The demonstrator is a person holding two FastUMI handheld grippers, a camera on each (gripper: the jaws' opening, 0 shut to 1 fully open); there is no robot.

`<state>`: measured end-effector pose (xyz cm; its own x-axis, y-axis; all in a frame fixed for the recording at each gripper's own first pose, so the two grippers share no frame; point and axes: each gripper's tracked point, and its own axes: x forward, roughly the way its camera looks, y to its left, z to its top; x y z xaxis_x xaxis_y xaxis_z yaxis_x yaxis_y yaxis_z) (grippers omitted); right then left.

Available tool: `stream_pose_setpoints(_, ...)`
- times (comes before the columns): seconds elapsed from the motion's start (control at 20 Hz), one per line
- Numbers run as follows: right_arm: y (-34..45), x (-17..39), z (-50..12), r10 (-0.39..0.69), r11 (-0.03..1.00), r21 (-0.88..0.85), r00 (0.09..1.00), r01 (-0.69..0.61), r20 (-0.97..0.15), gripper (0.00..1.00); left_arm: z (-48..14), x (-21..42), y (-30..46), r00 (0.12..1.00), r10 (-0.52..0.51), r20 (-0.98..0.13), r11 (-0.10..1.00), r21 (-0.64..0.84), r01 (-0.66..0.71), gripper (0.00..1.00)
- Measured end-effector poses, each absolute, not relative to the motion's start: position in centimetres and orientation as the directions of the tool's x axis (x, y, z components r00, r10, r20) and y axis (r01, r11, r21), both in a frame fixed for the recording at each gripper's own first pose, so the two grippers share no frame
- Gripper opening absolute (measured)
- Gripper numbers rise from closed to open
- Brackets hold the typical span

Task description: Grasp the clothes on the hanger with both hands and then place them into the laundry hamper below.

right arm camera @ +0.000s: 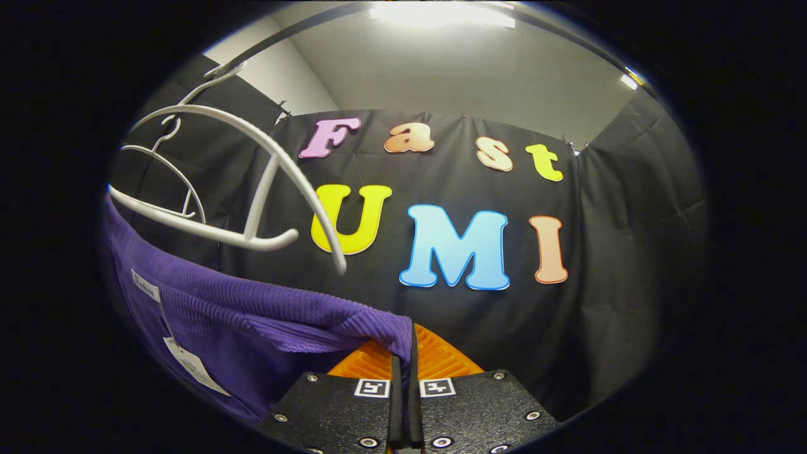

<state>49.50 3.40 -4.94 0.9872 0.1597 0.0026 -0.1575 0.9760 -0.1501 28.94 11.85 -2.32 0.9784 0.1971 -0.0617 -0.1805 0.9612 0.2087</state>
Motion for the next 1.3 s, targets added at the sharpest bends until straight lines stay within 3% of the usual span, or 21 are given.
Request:
stream_pose_setpoints(0.1, 3.3, 47.7, -5.5, 0.158, 0.976, -0.146, 0.987, -0.160, -0.020, 0.03, -3.1, 27.8, 11.4, 0.981, 0.183, -0.070, 0.966, 0.200, -0.166, 0.00)
stream_pose_setpoints(0.2, 3.1, 45.6, -5.4, 0.156, 0.977, -0.142, 0.987, -0.158, -0.028, 0.03, -3.7, 26.6, 10.9, 0.982, 0.172, -0.073, 0.970, 0.185, -0.156, 0.05)
stream_pose_setpoints(0.25, 3.1, 44.6, -5.1, 0.155, 0.978, -0.136, 0.988, -0.157, -0.026, 0.02, -4.0, 26.1, 10.6, 0.983, 0.168, -0.078, 0.973, 0.175, -0.152, 0.00)
stream_pose_setpoints(0.45, 3.3, 40.0, -3.0, 0.151, 0.984, -0.089, 0.988, -0.152, -0.016, 0.03, -3.4, 23.2, 9.4, 0.989, 0.131, -0.067, 0.983, 0.140, -0.120, 0.00)
stream_pose_setpoints(0.55, 3.8, 37.4, -1.5, 0.159, 0.985, -0.073, 0.987, -0.159, -0.001, 0.03, -2.3, 21.8, 8.9, 0.993, 0.109, -0.048, 0.987, 0.122, -0.102, 0.10)
stream_pose_setpoints(0.6, 4.1, 36.1, -0.8, 0.167, 0.984, -0.071, 0.986, -0.166, 0.007, 0.03, -1.6, 21.1, 8.6, 0.995, 0.095, -0.039, 0.989, 0.114, -0.090, 0.10)
stream_pose_setpoints(0.65, 4.5, 34.7, -0.2, 0.176, 0.982, -0.072, 0.984, -0.175, 0.013, 0.02, -1.0, 20.2, 8.2, 0.996, 0.080, -0.030, 0.991, 0.106, -0.076, 0.00)
stream_pose_setpoints(0.85, 5.9, 29.5, 1.5, 0.210, 0.977, -0.049, 0.978, -0.208, 0.023, 0.03, 1.1, 17.5, 5.7, 1.000, 0.010, 0.009, 0.997, 0.077, -0.011, 0.05)
stream_pose_setpoints(0.9, 6.4, 28.4, 1.5, 0.220, 0.975, -0.040, 0.975, -0.220, 0.017, 0.03, 1.2, 17.0, 5.1, 1.000, -0.004, 0.012, 0.997, 0.073, 0.003, 0.00)
stream_pose_setpoints(1.0, 7.5, 26.0, 1.4, 0.250, 0.968, -0.032, 0.968, -0.249, 0.007, 0.04, 1.1, 15.9, 3.6, 0.999, -0.034, 0.012, 0.998, 0.055, 0.034, 0.00)
stream_pose_setpoints(1.1, 8.6, 23.8, 1.0, 0.276, 0.960, -0.042, 0.961, -0.276, -0.007, 0.04, 0.2, 15.1, 2.3, 0.998, -0.061, 0.001, 0.998, 0.032, 0.061, 0.10)
stream_pose_setpoints(1.3, 11.1, 20.0, -0.5, 0.331, 0.942, -0.035, 0.943, -0.333, -0.044, 0.04, -2.3, 13.4, 0.9, 0.995, -0.096, -0.036, 0.995, -0.002, 0.096, 0.00)
